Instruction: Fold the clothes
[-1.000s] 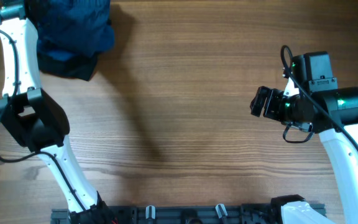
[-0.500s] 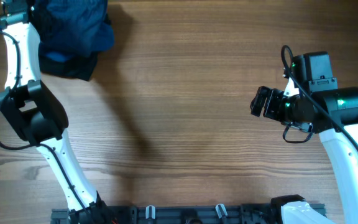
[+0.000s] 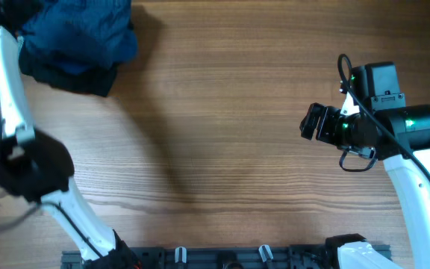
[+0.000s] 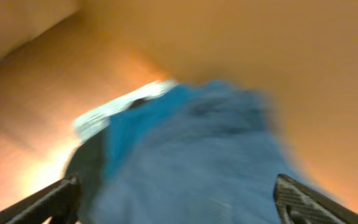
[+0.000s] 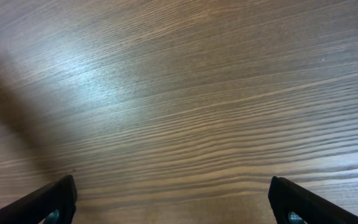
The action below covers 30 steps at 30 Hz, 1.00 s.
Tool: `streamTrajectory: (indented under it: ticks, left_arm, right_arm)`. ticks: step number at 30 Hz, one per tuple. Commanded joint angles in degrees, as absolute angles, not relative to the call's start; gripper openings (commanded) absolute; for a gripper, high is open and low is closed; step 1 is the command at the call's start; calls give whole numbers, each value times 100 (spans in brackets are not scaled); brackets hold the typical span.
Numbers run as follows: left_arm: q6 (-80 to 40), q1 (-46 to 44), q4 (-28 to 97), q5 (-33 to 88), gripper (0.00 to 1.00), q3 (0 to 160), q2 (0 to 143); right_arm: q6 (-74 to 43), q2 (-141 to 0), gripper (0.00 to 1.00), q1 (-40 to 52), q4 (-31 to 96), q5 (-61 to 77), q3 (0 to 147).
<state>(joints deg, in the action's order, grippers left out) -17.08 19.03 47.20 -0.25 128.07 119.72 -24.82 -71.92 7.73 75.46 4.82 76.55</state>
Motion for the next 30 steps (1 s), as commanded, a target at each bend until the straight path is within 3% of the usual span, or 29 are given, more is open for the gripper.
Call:
streamTrajectory:
  ticks: [1,9,13,19,30]
  left_arm:
    - [-1737,1769,4886,1758,100,12849,10849]
    - [-1728,1723,6182,4447,100,12849,9555]
    - [-1365,1568,7684,4521,100,12846,9190]
    - [401,709,9109,4823,100,12846,8674]
    - [388,-1439,9330,4128,100,12846,7564]
  right_arm:
    - [-2477,-6816,100,777,7647,746,7802]
    - [-2565,-5745,100,777,8385,1127,7800]
    - [-2569,-5122,100,777,8799,1194,7800]
    - [-2783,-4016,100,775,9177,1234,7800]
    - [-2910,-3048,100,775,9201,1160,7800]
